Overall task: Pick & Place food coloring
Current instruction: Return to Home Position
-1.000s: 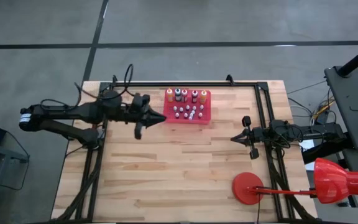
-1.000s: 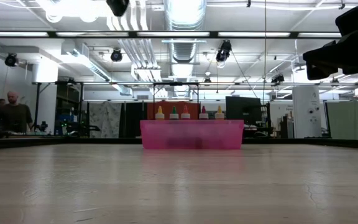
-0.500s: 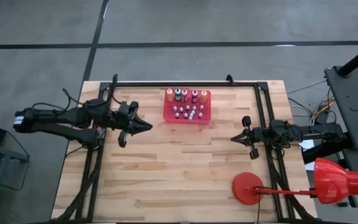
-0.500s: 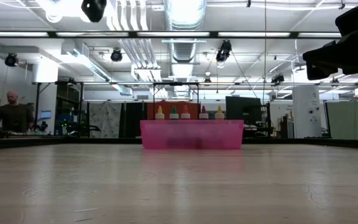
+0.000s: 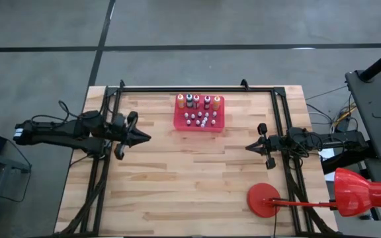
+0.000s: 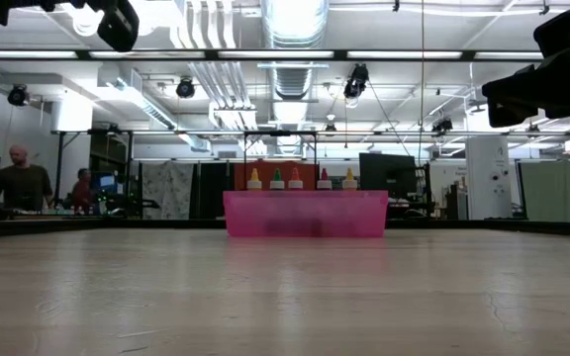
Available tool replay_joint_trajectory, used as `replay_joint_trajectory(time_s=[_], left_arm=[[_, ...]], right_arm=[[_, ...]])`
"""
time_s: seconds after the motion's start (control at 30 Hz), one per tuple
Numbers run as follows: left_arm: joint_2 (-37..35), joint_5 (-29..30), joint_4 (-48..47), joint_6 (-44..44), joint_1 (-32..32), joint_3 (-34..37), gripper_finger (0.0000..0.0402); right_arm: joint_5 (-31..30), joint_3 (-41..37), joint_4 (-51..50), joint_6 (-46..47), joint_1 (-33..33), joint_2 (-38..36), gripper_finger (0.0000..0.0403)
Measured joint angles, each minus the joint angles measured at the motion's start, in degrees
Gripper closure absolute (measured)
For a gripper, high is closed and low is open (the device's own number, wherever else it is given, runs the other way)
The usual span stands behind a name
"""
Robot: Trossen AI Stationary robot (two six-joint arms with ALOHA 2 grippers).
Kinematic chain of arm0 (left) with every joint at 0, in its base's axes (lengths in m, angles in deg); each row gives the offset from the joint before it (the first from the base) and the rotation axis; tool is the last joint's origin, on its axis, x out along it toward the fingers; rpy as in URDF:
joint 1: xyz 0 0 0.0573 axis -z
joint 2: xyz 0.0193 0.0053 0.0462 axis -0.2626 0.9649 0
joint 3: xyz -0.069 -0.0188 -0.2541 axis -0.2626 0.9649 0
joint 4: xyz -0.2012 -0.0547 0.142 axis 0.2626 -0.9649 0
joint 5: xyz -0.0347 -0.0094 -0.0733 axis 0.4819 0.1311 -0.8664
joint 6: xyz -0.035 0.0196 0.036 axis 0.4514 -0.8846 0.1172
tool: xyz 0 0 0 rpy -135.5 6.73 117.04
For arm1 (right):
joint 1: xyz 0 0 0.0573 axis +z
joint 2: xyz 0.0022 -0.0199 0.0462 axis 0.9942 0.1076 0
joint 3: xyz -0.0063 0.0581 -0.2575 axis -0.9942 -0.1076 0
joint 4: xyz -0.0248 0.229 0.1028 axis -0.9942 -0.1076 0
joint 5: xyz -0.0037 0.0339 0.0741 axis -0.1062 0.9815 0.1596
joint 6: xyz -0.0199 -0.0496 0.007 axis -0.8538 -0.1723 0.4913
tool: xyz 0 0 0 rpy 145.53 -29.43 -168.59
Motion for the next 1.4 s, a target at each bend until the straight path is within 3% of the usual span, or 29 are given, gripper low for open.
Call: replay_joint_trajectory(time_s=[0.4, 0.83, 1.4], left_arm=[[-7.6, 4.9, 0.2, -3.0, 0.1, 5.2, 0.0401], [-14.7, 5.0, -0.5, -5.8, 0.1, 9.9, 0.0401], [-20.4, 4.9, -5.8, -2.9, 0.1, 12.8, 0.0401]], right_arm=[[0.0, 0.0, 0.0, 0.1, 0.0, 0.0, 0.0394], [0.0, 0.0, 0.0, 0.1, 0.0, 0.0, 0.0394], [0.0, 0.0, 0.0, 0.1, 0.0, 0.0, 0.0394]])
